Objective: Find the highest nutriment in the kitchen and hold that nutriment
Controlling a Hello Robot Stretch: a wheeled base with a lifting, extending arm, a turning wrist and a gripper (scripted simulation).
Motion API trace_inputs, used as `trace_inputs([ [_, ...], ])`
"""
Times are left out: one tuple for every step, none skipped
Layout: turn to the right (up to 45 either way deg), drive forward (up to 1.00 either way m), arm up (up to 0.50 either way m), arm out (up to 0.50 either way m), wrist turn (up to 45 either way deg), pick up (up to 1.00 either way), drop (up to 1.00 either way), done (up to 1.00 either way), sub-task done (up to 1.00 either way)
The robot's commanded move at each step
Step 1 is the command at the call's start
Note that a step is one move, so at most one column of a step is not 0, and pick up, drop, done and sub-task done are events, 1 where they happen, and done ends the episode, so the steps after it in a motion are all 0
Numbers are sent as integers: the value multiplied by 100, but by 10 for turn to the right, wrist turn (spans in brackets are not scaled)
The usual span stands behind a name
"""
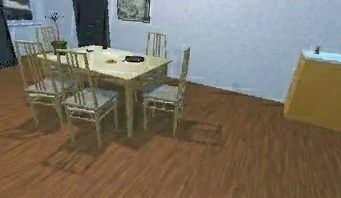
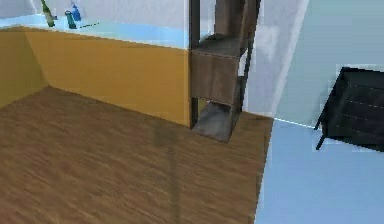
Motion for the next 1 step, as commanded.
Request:
trace_inputs([
  [0, 100, 0, 0, 0, 0, 0, 0, 0],
])
